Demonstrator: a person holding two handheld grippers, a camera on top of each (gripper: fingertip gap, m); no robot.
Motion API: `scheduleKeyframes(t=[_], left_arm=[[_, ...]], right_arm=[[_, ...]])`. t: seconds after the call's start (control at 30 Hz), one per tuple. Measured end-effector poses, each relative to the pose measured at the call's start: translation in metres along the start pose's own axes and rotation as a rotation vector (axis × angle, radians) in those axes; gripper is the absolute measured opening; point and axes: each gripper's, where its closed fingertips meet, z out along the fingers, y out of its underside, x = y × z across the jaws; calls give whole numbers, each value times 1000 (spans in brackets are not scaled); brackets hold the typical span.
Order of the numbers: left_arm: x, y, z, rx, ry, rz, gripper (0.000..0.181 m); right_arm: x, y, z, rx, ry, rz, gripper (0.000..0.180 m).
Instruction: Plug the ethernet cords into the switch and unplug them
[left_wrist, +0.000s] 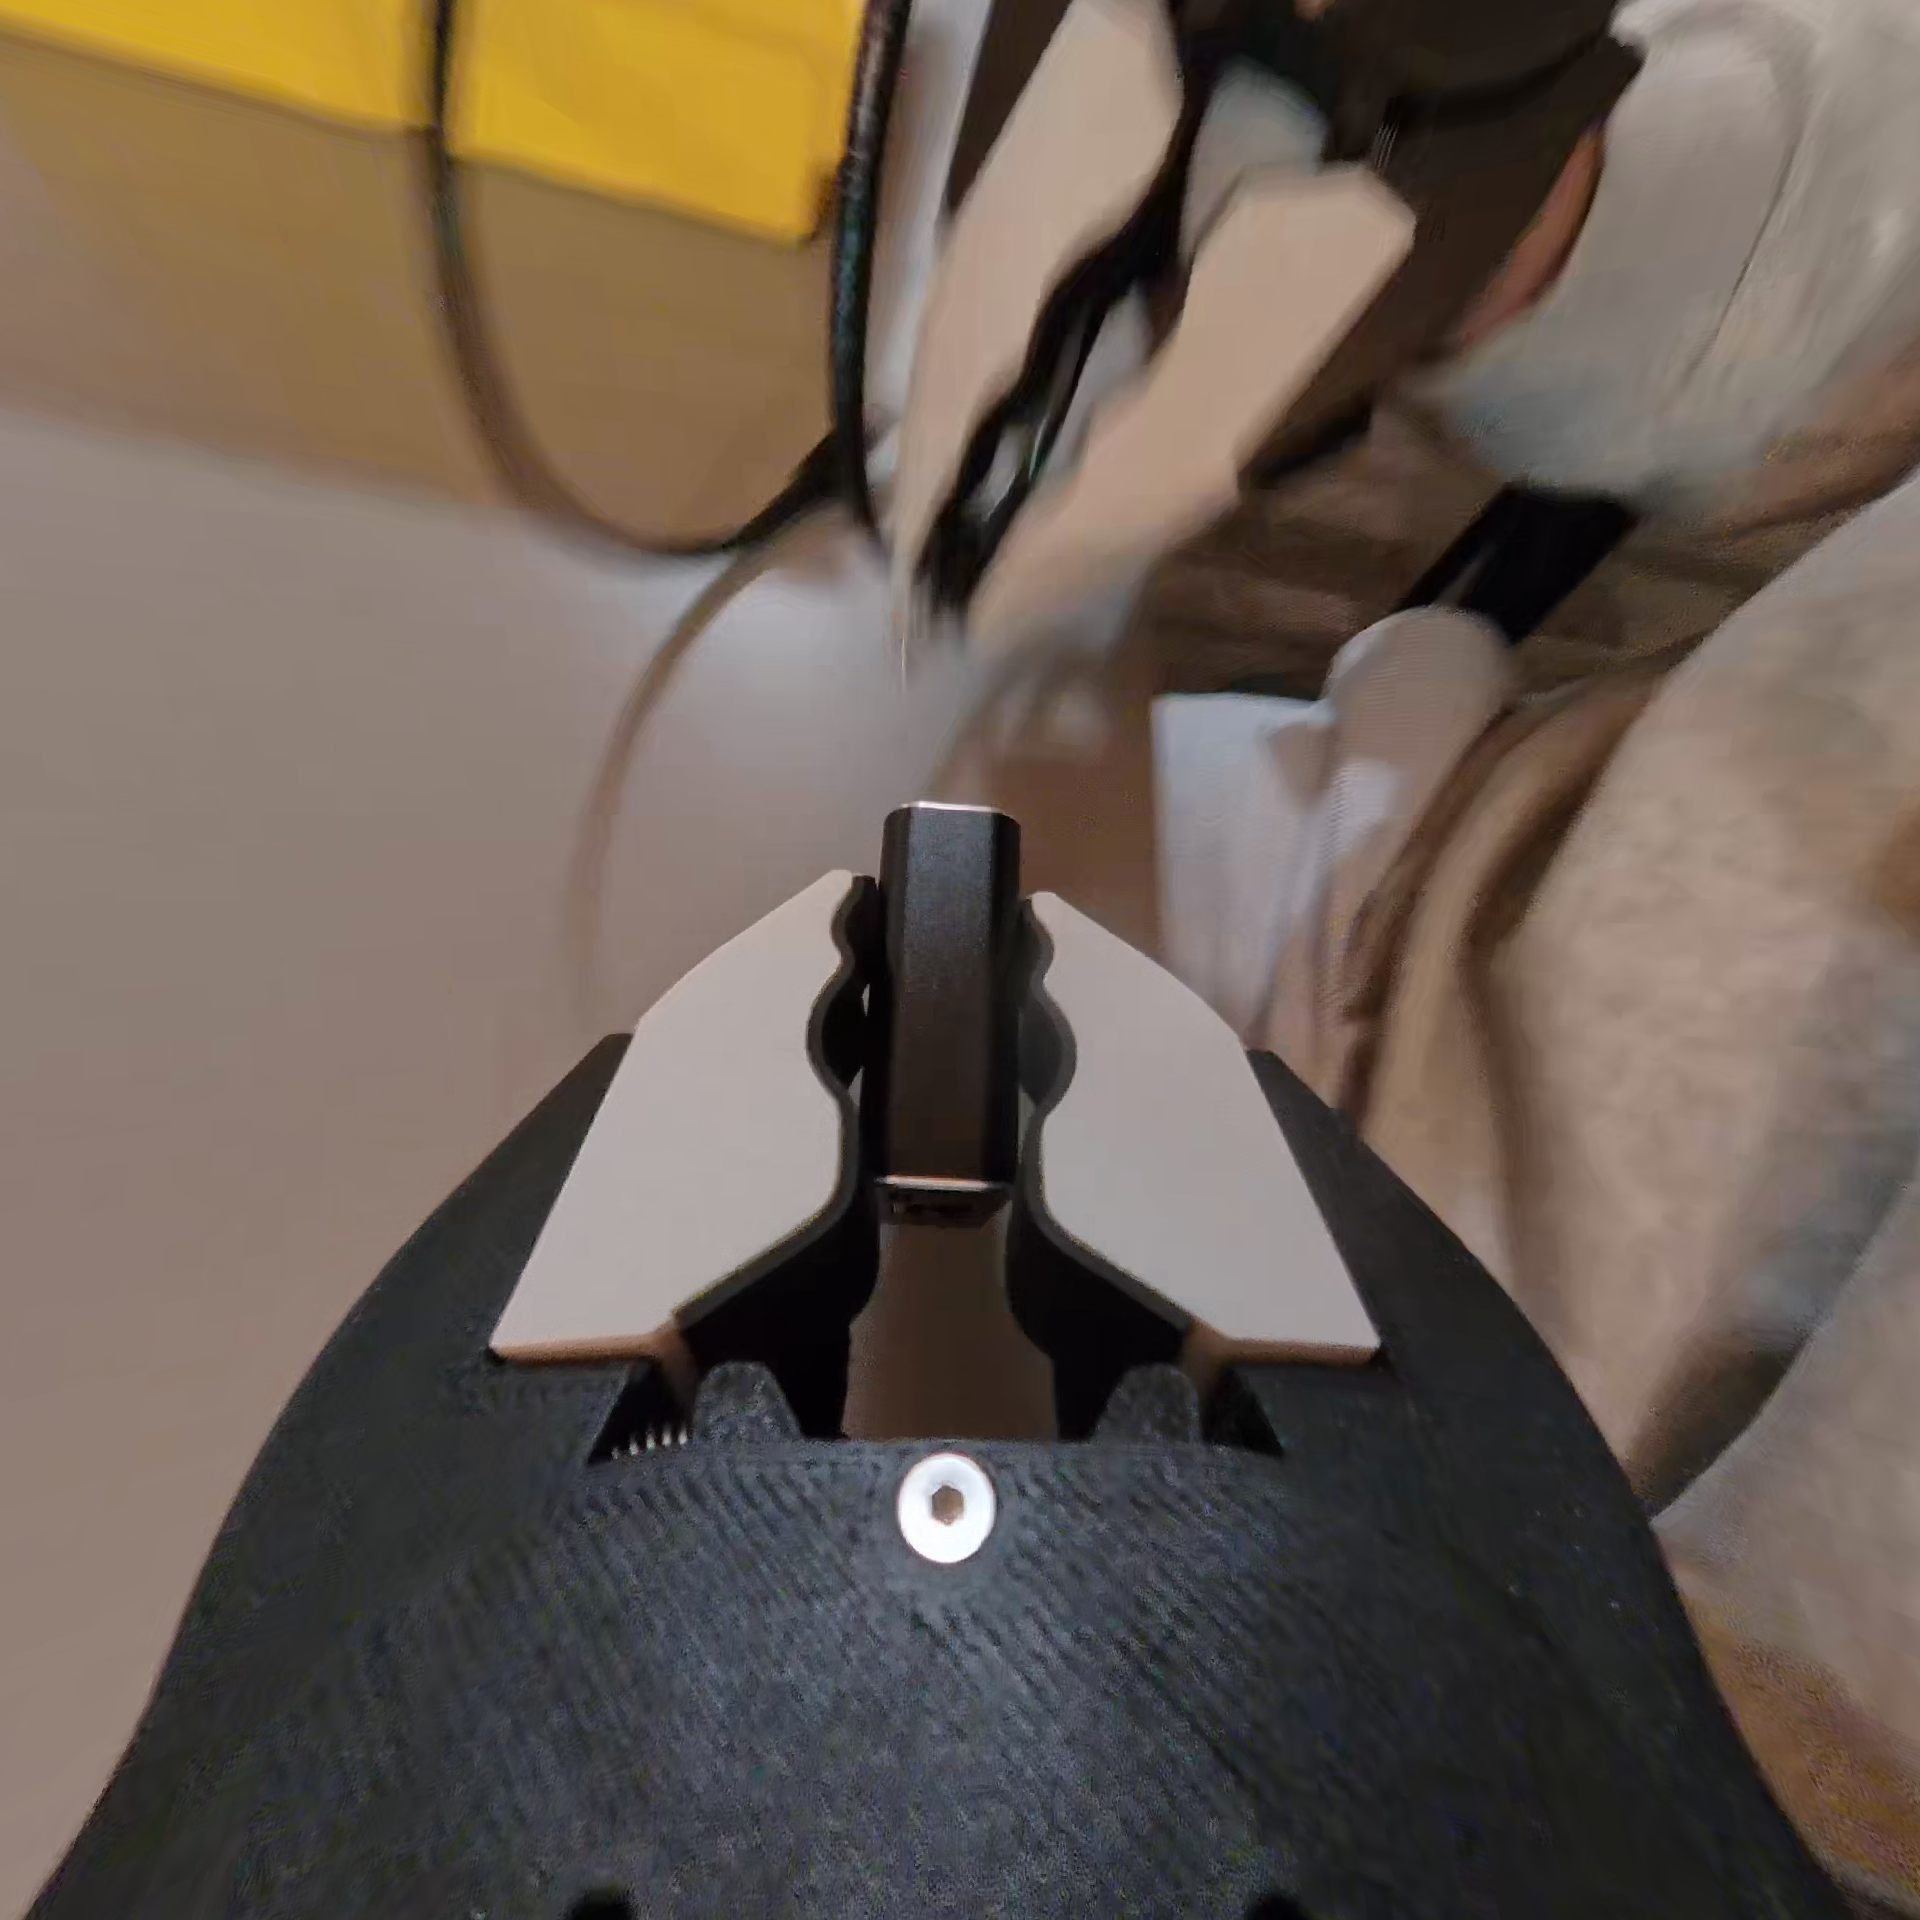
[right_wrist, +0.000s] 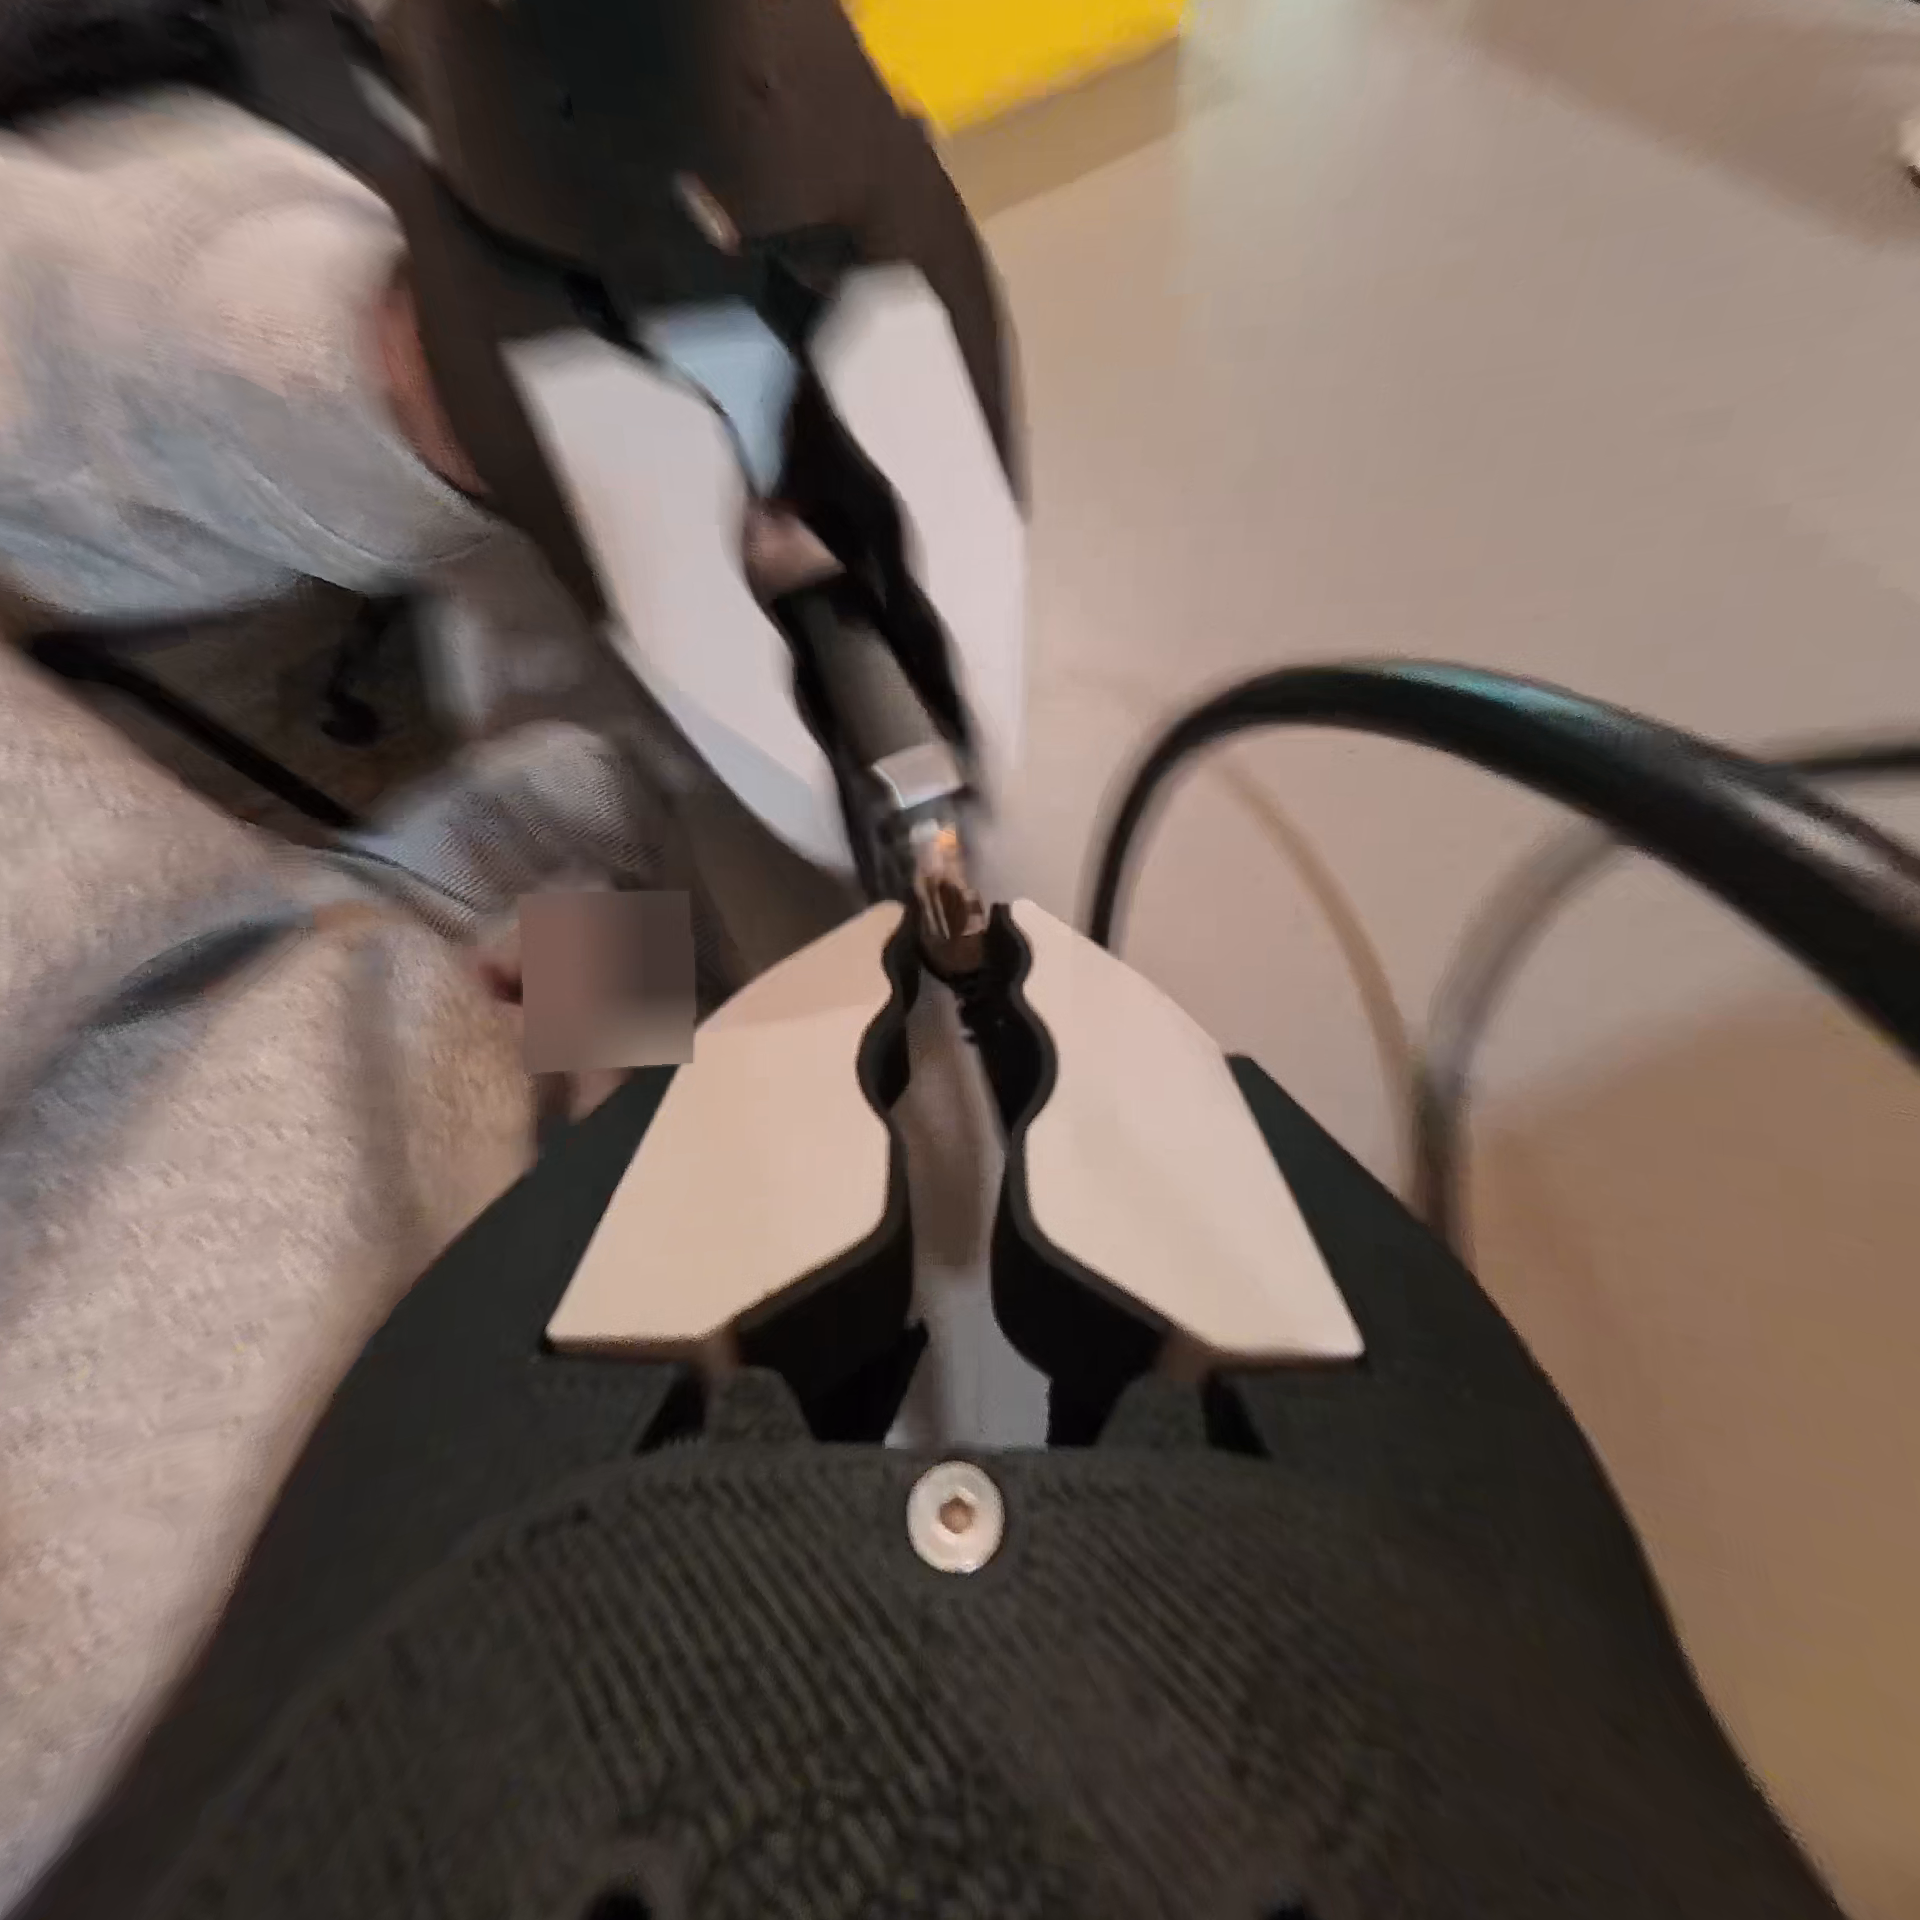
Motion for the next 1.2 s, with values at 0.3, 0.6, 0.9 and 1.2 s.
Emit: scheduleKeyframes(t=[0.3, 0.6, 0.9, 1.2], left_arm=[[-13, -44, -46, 297, 34, -136, 26], [-30, -49, -73, 547, 207, -397, 26], [-27, -51, -68, 580, 281, -457, 25], [-22, -46, -57, 545, 318, -466, 25]], right_arm=[[-12, -28, -15, 182, -135, 24, 13], [-18, -41, -22, 261, -348, 182, 15], [67, -38, -47, 396, -178, 465, 57], [84, -17, -72, 320, 95, 342, 50]])
